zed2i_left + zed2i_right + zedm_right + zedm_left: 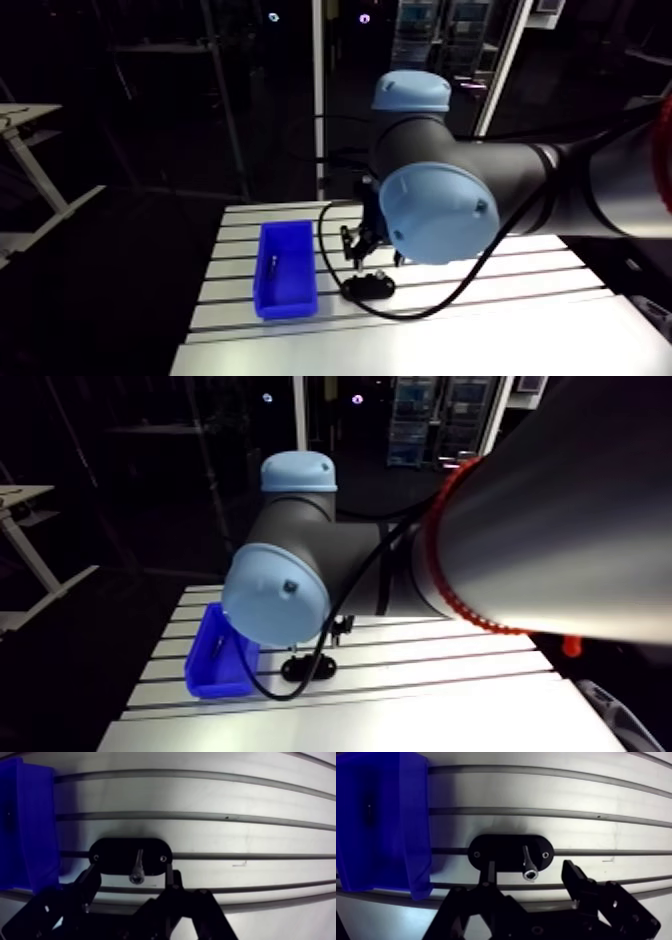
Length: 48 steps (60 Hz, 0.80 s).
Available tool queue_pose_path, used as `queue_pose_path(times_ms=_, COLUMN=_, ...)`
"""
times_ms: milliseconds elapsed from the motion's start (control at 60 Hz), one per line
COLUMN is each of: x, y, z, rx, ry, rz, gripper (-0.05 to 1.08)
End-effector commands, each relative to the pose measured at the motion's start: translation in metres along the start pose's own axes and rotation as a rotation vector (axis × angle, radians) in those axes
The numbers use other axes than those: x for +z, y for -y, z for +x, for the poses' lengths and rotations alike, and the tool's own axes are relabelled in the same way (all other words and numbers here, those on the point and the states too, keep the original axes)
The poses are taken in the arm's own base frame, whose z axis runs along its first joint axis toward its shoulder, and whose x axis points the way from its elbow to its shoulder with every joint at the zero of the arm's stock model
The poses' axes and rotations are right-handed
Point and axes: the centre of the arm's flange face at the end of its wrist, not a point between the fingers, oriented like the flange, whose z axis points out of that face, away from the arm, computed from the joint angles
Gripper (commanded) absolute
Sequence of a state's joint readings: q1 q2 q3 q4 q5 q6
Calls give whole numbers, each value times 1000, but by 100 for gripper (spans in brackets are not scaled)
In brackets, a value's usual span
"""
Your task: Pick up the M10 bolt and insert it into the hole until fully seated.
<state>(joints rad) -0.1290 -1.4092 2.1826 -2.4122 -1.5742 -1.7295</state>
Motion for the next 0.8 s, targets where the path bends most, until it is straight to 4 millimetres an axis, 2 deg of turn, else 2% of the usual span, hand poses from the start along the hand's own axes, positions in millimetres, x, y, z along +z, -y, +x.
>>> queue_pose_path(times_ms=17, x=1, y=0, z=0, rx=0, ry=1, rz=-2, gripper=30)
queue_pose_path(times_ms=267, x=6, y=-1, z=0, rx=1, ry=14, rz=-1, gripper=35)
queue_pose_path(times_ms=800, x=9, y=-4, z=-1, rx=7, ry=20, rz=-1, gripper=38)
